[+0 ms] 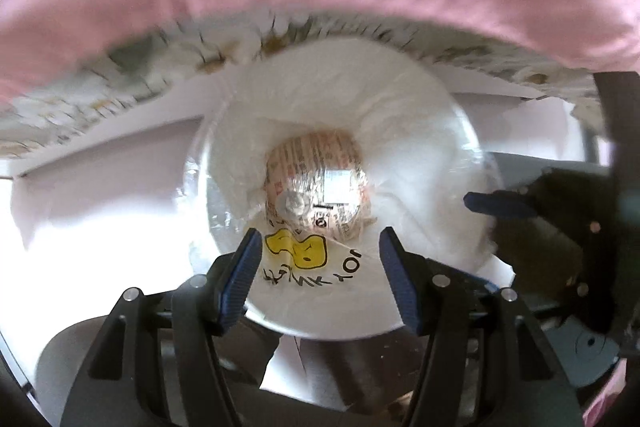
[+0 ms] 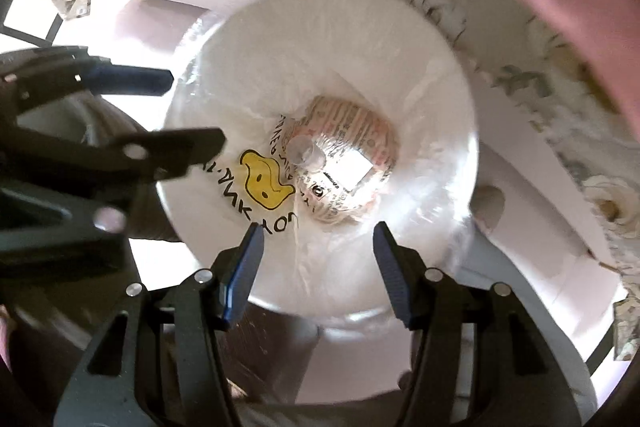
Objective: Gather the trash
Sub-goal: 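Open the left tool dropping the cup while the right tool drops the box into the bin, then grasp the milk carton with the left tool while the right tool grasps the white jar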
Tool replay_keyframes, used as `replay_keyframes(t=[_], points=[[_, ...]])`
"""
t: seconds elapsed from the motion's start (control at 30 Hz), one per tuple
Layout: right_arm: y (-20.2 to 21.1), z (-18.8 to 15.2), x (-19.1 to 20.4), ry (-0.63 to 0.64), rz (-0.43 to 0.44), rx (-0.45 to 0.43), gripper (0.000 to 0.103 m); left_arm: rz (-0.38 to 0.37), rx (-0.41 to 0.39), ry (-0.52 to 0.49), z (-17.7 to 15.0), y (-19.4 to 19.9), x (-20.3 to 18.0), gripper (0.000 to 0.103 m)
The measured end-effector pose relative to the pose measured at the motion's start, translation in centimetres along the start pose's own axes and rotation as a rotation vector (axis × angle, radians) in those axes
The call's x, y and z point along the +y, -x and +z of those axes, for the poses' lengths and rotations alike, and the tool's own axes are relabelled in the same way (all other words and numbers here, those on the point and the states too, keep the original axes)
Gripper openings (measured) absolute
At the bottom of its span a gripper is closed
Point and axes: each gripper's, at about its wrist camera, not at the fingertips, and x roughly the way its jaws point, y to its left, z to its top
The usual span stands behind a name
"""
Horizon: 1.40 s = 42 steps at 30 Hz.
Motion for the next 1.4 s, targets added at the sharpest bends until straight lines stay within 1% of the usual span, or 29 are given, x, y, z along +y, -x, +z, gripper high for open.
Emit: replay_keyframes(t=[0.1,0.17,0.37,0.4,0.43,0.5,0.53,0.67,0.73,0.8,0.83,0.93,1.03,1.07,1.13,1.23,1.33,1.4], points=[[2.7,-0.8,0.1,0.013,-0.016,-0.033,0.058,0.016,-0.049,-0.038,-0.2,3.1,-0.8,0.064],[4.5,-1.1,0.1,0.016,-0.022,-0.057,0.058,0.021,-0.084,-0.058,-0.1,5.2,-1.3,0.067],[10.9,-1.3,-0.8,0.024,-0.062,-0.157,0.058,0.017,-0.201,-0.072,1.2,12.3,-2.5,0.072],[12.3,-1.3,-1.1,0.022,-0.072,-0.178,0.058,0.019,-0.224,-0.076,1.6,13.6,-2.6,0.074],[13.5,-1.2,-1.4,0.02,-0.082,-0.197,0.062,0.024,-0.252,-0.085,2.1,15.1,-2.9,0.075],[16.1,-1.0,-2.1,0.014,-0.108,-0.244,0.066,0.032,-0.292,-0.105,2.8,17.2,-3.3,0.081],[17.1,-0.4,-2.2,0.009,-0.119,-0.261,0.066,0.039,-0.312,-0.118,3.2,18.1,-3.5,0.082],[22.7,0.8,-3.9,-0.008,-0.133,-0.331,0.067,0.096,-0.388,-0.211,5.3,22.2,-4.9,0.085],[25.0,1.5,-4.7,-0.009,-0.146,-0.363,0.07,0.133,-0.428,-0.274,6.7,24.4,-5.8,0.086],[28.3,2.6,-5.9,-0.014,-0.168,-0.407,0.07,0.163,-0.459,-0.33,7.9,25.8,-6.2,0.088],[29.7,3.2,-6.5,-0.018,-0.173,-0.423,0.07,0.185,-0.48,-0.369,8.8,26.7,-6.5,0.088],[34.2,5.5,-8.6,-0.031,-0.187,-0.482,0.073,0.212,-0.518,-0.446,10.8,28.3,-7.3,0.089],[38.8,8.3,-11.0,-0.029,-0.218,-0.542,0.077,0.217,-0.555,-0.545,13.9,29.5,-7.8,0.09],[40.3,9.8,-12.0,-0.027,-0.233,-0.563,0.078,0.221,-0.561,-0.576,14.9,29.6,-8.1,0.09],[41.7,11.7,-13.4,-0.02,-0.243,-0.578,0.08,0.224,-0.568,-0.63,16.4,29.6,-8.5,0.09],[43.5,16.4,-16.2,-0.007,-0.226,-0.583,0.08,0.21,-0.566,-0.752,19.9,28.7,-9.0,0.09],[43.6,21.0,-18.2,0.024,-0.238,-0.596,0.08,0.202,-0.567,-0.85,22.3,27.5,-9.5,0.09],[43.1,24.5,-19.6,0.058,-0.265,-0.603,0.08,0.185,-0.567,-0.912,24.2,26.4,-9.7,0.09]])
